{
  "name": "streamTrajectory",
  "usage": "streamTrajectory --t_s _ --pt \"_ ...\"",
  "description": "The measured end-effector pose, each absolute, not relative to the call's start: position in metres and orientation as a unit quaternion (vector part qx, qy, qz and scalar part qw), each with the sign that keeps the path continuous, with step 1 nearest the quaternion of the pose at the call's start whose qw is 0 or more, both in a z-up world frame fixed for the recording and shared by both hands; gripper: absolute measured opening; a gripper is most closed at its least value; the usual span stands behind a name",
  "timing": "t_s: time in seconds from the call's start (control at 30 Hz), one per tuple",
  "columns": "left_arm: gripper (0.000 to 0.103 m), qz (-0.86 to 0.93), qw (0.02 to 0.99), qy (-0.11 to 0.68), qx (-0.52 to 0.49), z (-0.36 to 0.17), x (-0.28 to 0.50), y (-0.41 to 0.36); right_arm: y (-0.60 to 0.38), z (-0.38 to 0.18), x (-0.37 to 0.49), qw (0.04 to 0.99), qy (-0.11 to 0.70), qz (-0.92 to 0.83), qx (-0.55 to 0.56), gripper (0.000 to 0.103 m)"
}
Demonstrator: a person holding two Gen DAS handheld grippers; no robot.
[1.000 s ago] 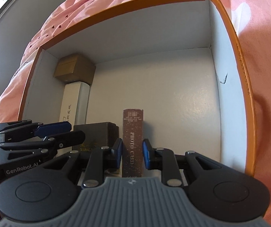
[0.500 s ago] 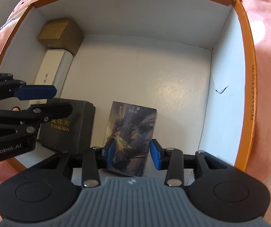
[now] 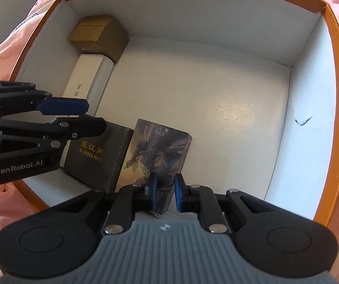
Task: Organize objects
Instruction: 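Lower and release the black box with the left tool while the right tool sets the photo card down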
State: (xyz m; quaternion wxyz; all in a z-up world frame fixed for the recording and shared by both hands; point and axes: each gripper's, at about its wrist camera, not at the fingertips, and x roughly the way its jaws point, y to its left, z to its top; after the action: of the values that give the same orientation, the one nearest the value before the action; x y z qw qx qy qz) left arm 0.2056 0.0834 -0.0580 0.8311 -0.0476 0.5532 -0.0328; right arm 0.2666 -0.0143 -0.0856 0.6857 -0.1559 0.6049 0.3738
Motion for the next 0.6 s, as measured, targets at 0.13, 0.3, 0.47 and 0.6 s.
streamTrajectory --t_s 0.13,0.3,0.47,0.6 --pt "0.036 -0.033 0.829 0.556 -0.050 -0.062 0.206 0.083 -0.011 -0.084 0.265 0.681 0.598 0.385 -0.174 0.016" --pt "0.036 -0.030 0.830 0.555 -0.037 -0.066 0.204 0.076 -0.011 -0.085 0.265 0.680 0.595 0.391 -0.177 0.016" --pt "0.036 -0.019 0.837 0.546 -0.019 -0.066 0.200 0.069 -0.008 -0.084 0.263 0.678 0.595 0.390 -0.183 0.020" --pt "0.036 -0.010 0.847 0.530 -0.032 -0.059 0.194 0.067 -0.008 -0.077 0.258 0.687 0.588 0.384 -0.186 0.021"
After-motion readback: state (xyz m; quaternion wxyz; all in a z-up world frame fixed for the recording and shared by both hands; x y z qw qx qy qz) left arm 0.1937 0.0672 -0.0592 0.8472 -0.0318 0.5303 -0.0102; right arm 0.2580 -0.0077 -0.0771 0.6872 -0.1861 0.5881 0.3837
